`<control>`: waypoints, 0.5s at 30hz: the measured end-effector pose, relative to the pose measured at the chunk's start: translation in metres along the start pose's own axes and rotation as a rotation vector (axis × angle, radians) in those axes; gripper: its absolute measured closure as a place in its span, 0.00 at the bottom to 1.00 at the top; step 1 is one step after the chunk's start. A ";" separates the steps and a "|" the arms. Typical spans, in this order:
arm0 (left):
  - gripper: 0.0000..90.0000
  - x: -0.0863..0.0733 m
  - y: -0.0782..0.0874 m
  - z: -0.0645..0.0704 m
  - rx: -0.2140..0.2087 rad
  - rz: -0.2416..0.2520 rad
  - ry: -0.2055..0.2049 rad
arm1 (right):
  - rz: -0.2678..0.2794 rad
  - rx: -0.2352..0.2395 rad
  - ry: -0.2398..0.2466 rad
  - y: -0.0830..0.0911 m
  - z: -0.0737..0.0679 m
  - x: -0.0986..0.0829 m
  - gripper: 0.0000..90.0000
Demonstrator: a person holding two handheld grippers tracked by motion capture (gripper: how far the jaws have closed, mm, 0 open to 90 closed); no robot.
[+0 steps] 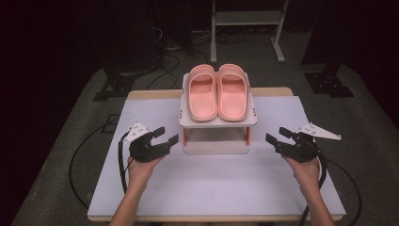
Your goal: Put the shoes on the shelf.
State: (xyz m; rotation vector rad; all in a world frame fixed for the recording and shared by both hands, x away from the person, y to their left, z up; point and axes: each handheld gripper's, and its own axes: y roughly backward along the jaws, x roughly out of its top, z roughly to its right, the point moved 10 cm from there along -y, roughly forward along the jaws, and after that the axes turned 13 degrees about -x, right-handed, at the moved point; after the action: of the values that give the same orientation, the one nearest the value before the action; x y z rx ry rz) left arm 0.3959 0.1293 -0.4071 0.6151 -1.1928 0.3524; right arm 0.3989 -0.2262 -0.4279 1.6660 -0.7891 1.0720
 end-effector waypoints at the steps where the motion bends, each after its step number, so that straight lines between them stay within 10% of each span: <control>1: 0.34 -0.001 0.001 0.000 0.001 -0.003 0.001 | -0.004 0.000 0.003 0.000 0.001 -0.001 0.34; 15: 0.29 -0.023 0.014 -0.013 0.034 -0.007 0.023 | -0.001 -0.016 -0.011 0.003 0.012 -0.015 0.30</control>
State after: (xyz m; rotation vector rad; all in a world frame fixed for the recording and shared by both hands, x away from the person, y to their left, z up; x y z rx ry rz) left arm 0.3894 0.1497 -0.4284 0.6435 -1.1642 0.3738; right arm 0.3938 -0.2382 -0.4418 1.6599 -0.8015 1.0538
